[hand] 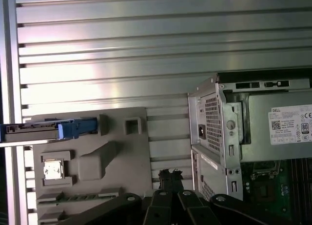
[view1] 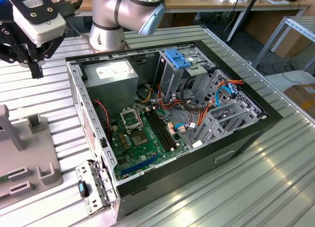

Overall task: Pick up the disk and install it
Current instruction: 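Reach for the disk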

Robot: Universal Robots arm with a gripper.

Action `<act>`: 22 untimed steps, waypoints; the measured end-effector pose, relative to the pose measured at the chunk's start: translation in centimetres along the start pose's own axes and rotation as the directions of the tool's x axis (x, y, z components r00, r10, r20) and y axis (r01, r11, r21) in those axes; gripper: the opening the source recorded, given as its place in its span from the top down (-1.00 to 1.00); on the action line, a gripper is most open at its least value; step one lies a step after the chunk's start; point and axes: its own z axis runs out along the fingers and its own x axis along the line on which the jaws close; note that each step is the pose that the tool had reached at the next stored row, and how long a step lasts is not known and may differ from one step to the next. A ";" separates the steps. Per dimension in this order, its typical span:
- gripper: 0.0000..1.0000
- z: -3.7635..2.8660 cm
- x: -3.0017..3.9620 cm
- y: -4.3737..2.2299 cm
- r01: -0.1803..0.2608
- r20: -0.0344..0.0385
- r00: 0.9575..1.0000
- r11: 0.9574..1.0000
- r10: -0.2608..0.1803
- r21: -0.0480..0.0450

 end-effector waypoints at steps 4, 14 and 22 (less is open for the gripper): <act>0.79 -0.03 1.56 -0.12 0.000 0.000 1.000 1.000 0.000 0.000; 0.79 -0.09 3.82 -0.29 0.000 0.000 1.000 1.000 0.000 0.000; 0.79 -0.12 4.78 -0.36 0.000 0.000 1.000 1.000 0.000 0.000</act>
